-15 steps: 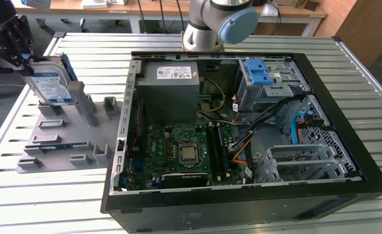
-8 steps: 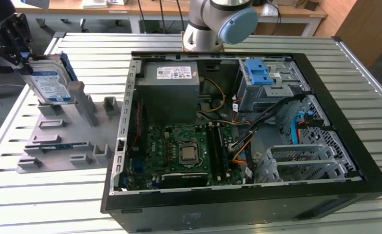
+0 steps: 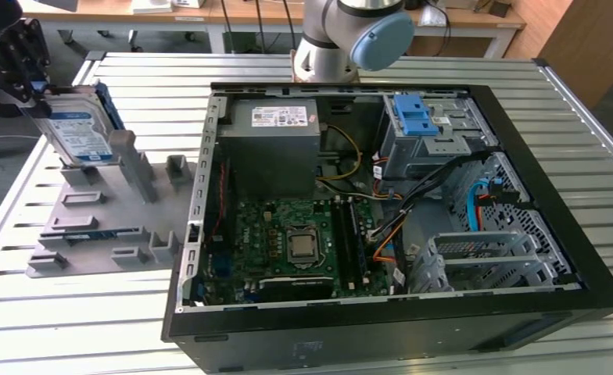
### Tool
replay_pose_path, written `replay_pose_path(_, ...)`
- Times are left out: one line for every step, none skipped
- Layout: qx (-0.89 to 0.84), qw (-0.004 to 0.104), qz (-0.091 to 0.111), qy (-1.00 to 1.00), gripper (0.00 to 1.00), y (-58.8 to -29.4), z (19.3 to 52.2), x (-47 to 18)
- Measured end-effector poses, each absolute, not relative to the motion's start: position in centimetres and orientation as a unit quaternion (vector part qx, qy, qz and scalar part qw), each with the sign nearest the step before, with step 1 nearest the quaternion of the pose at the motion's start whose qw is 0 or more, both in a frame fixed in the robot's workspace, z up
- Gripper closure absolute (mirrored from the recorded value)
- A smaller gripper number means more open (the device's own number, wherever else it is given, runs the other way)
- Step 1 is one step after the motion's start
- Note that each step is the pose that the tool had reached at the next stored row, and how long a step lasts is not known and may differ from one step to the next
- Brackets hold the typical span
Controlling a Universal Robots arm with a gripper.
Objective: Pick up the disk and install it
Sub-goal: 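Pick up the disk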
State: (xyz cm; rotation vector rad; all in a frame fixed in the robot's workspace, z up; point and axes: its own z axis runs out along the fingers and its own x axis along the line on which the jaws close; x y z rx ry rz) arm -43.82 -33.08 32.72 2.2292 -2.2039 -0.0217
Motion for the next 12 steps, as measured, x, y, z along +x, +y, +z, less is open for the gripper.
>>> replay_pose_path(0.711,0.003,-0.007,-0.703,0.64,-33.08,32.75,-43.82)
replay_pose_path(0.711,0.003,-0.007,-0.703,0.64,-33.08,32.79,-43.82)
replay_pose_path(0.711,0.003,-0.007,-0.703,0.64,-33.08,32.82,-43.82)
replay_pose_path(0.711,0.003,-0.007,-0.703,0.64,-33.08,32.85,-43.82)
replay_pose_path(0.711,0.003,-0.007,-0.703,0.64,-33.08,32.89,-43.82)
replay_pose_path(0.711,0.003,-0.007,-0.703,0.64,-33.08,32.92,-43.82)
replay_pose_path(0.711,0.003,-0.007,-0.703,0.64,-33.08,32.97,-43.82)
replay_pose_path(0.711,0.004,-0.007,-0.703,0.64,-33.08,33.03,-43.82)
replay_pose_path(0.711,0.004,-0.007,-0.703,0.64,-33.08,33.09,-43.82)
replay_pose_path(0.711,0.003,-0.007,-0.703,0.64,-33.08,33.16,-43.82)
replay_pose_path(0.711,0.003,-0.007,-0.703,0.64,-33.08,33.24,-43.82)
replay_pose_path(0.711,0.003,-0.007,-0.703,0.64,-33.08,33.29,-43.82)
